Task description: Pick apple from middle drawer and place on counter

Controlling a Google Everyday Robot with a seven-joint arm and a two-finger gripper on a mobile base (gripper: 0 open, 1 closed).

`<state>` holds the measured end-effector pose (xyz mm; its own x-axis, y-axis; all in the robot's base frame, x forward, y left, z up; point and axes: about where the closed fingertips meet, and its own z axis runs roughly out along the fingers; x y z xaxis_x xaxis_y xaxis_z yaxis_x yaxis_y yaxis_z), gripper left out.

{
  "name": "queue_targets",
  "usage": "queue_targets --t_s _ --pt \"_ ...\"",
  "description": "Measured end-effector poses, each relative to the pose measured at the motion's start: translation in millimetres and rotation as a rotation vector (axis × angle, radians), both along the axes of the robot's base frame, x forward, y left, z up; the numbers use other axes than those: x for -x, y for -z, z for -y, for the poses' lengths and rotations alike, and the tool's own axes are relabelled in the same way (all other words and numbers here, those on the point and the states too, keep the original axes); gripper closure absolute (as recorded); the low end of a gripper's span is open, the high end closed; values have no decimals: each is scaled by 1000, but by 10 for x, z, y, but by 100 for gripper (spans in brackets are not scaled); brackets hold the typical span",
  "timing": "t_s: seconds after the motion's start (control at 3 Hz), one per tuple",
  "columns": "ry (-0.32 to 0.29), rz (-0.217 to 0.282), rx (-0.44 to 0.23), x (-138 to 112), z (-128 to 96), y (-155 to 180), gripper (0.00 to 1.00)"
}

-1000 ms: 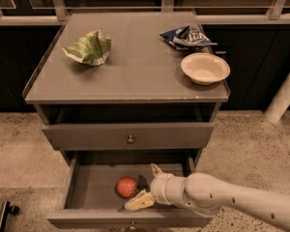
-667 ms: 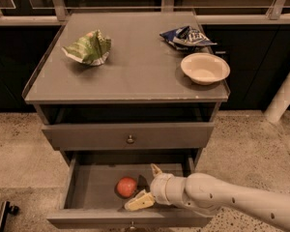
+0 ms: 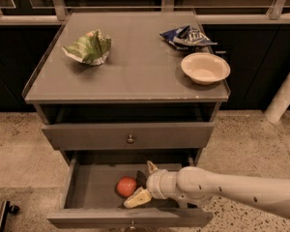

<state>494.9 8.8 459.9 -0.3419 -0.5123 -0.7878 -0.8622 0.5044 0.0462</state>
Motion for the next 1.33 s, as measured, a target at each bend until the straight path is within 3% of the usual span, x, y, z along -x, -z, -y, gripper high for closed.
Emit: queue_targets --t_s 0.33,0.67,1.33 --pt "1 35 52 -235 35 83 0" --pt "-1 34 56 -240 31 96 0" --pt "-11 3 -8 -255 -140 244 0"
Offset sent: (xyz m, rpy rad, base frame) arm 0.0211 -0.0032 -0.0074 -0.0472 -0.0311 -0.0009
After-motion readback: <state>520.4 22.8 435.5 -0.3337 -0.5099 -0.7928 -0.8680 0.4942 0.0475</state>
